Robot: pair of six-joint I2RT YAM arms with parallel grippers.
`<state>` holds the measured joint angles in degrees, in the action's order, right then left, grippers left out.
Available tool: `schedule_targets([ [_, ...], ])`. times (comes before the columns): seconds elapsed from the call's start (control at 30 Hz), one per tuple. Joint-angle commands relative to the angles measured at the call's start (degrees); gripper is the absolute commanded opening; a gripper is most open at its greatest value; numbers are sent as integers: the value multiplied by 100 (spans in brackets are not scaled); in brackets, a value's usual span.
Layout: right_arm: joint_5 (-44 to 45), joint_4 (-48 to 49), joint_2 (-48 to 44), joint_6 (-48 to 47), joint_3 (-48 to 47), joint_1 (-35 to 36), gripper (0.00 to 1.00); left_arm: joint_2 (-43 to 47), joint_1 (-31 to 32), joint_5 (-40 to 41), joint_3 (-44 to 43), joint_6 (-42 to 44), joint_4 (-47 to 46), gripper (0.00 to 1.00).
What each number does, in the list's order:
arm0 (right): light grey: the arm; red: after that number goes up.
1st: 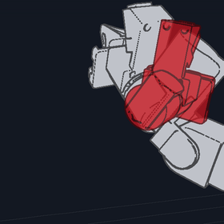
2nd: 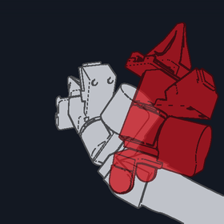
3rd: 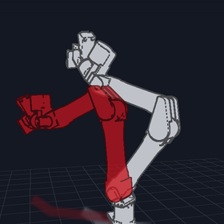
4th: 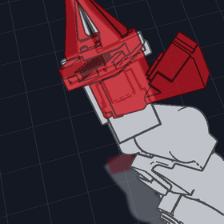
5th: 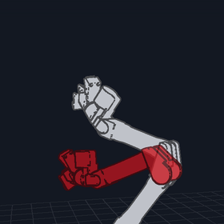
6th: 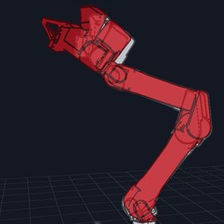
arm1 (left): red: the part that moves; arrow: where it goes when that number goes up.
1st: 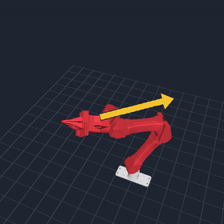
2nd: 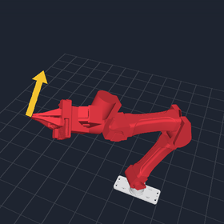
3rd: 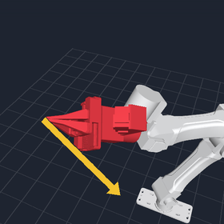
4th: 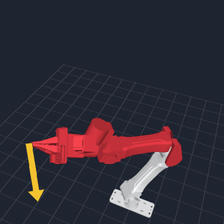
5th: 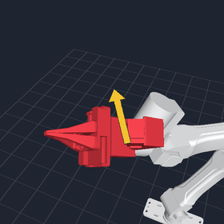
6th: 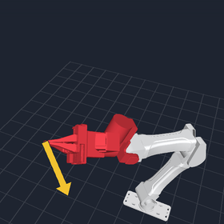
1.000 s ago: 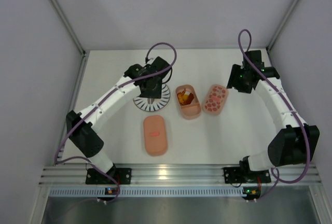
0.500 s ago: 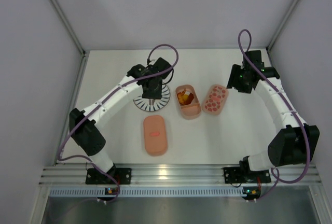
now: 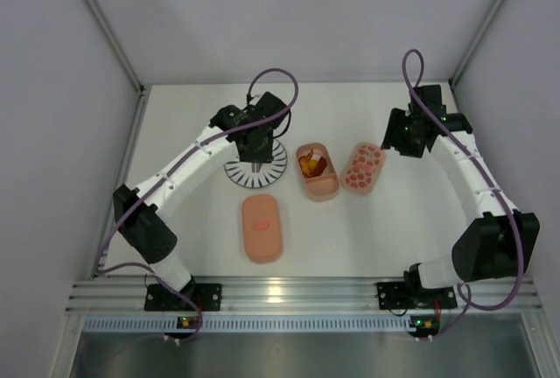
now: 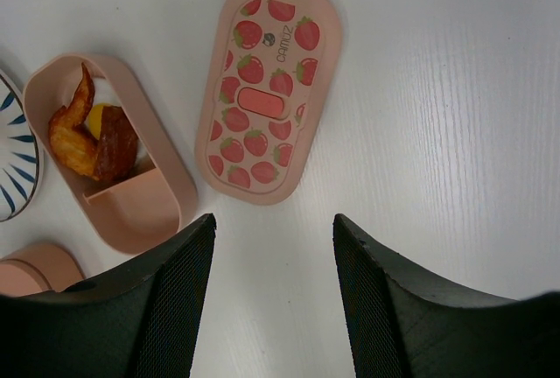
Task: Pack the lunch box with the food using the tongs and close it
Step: Pick up the fake food from the plate.
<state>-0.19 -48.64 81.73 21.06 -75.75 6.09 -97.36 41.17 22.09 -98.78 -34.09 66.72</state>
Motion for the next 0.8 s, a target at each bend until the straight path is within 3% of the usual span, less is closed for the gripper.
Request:
schedule_targets([
  [0.0, -17, 74, -316, 39, -11, -37, 56, 778, -21, -46, -45, 130, -150, 7],
  [0.27, -96, 39, -351, 346, -195, -2, 56, 1684, -21, -231, 667, 499, -352, 3],
  [0.53, -25, -49, -448, 469, -301, 15, 56, 2344, 14, -1618, 1203, 1052, -1169, 0],
  [0.77, -16, -40, -658, 487, -11, 33, 55, 2573, 76, -2155, 1476, 1422, -1565, 0],
])
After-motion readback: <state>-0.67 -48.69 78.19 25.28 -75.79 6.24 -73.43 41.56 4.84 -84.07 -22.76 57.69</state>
